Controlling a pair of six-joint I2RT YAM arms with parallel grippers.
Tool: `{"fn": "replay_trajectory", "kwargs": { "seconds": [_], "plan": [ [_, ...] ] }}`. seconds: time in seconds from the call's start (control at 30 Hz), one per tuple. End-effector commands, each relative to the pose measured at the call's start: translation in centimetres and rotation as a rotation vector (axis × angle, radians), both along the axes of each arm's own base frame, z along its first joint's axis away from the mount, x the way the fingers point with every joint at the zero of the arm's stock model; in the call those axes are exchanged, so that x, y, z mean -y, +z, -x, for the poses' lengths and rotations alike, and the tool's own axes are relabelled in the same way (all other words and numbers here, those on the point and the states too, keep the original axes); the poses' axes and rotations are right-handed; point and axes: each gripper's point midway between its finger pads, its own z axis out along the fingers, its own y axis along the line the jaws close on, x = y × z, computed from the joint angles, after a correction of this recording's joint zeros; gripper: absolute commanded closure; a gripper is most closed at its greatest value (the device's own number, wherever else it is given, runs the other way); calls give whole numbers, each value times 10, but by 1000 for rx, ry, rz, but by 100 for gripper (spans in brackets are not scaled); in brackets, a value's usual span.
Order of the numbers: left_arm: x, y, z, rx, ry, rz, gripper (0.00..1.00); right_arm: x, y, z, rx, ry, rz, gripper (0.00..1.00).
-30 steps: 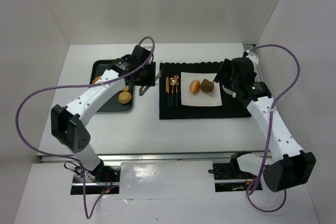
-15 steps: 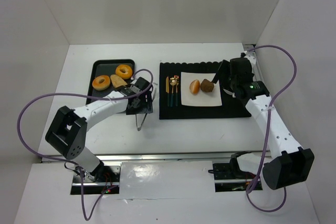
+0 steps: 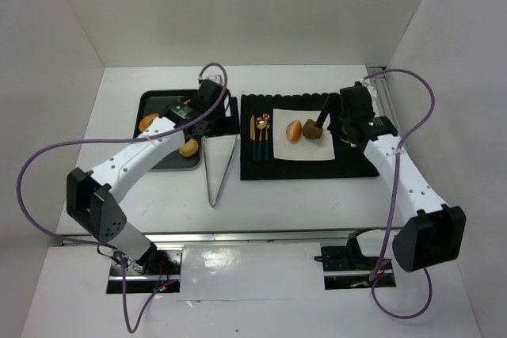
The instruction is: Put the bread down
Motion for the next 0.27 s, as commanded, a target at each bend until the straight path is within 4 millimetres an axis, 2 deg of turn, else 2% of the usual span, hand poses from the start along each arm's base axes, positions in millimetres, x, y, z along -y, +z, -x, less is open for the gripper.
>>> {"fn": "replay_trajectory", "kwargs": {
  "seconds": [0.0,0.13,0.23],
  "plan": [
    [-20,68,-9,156,-4,26,0,-3,6,-9,11,2,-19,0],
    [-40,104,-19,266,30,47,0,-2,-4,-5,-26,2,-11,0],
    [-48,104,-23,290,42,85,0,2,-12,-3,-51,-15,10,0]
  ]
}}
